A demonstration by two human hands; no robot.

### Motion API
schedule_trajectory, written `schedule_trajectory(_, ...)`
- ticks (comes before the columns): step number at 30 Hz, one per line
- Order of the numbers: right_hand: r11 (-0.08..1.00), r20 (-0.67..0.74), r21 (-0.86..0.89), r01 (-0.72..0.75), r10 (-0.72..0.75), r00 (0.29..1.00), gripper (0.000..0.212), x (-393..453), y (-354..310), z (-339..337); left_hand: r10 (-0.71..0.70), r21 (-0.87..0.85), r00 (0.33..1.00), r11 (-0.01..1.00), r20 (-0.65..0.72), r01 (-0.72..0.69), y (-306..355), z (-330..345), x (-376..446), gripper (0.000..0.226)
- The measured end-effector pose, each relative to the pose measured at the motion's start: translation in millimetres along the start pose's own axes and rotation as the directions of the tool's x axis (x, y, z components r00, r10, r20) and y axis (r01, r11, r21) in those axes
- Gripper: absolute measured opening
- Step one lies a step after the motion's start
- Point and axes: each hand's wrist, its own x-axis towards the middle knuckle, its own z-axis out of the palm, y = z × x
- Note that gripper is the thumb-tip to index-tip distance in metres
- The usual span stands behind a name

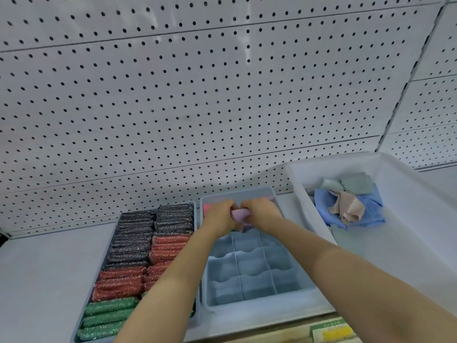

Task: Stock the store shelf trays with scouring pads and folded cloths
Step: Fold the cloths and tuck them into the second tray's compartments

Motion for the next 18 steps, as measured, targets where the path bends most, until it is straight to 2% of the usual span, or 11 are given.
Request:
schedule_trajectory(2,0.998,0.019,-0.059,0.017,-0.016,1.000,0.005,3.0,-2.5,4.1,-0.037,-0.058,0.999,0.998,-0.022,0.036,-1.0,7.8,-0.6,0.037)
schedule_trajectory(4,0.997,0.044,-0.068,0.046,-0.043,0.998,0.010,6.1,-2.7,7.1,-0.075,-0.077,0.995,0.995,-0.061,0.070,-2.2,15.9,-1.3,0.032)
schedule_trajectory(6,0.994,0.084,-0.081,0.070,-0.063,0.994,0.018,7.5,-3.2,6.8,-0.077,0.004,0.991,0.997,-0.108,0.077,-2.0,20.4,-1.3,0.026)
schedule_trajectory(8,0.997,0.091,-0.064,0.045,-0.039,0.995,0.015,7.7,-3.2,3.0,-0.033,0.163,0.989,0.985,-0.142,0.057,-1.6,19.7,-0.1,0.026)
schedule_trajectory(11,0.991,0.070,-0.135,0.019,-0.009,0.997,0.015,6.8,-2.1,-1.5,0.028,0.362,0.992,0.932,-0.123,0.019,0.4,14.9,3.5,0.028)
schedule_trajectory(15,0.991,0.035,-0.102,0.082,-0.079,0.996,0.026,5.7,-0.3,16.3,0.055,0.464,0.996,0.886,-0.071,-0.015,2.8,18.2,5.8,0.022)
schedule_trajectory(18,0.996,0.038,-0.059,0.067,-0.065,0.997,0.026,1.4,-1.7,12.0,0.059,0.477,0.997,0.878,-0.047,-0.029,3.8,16.9,8.9,0.022)
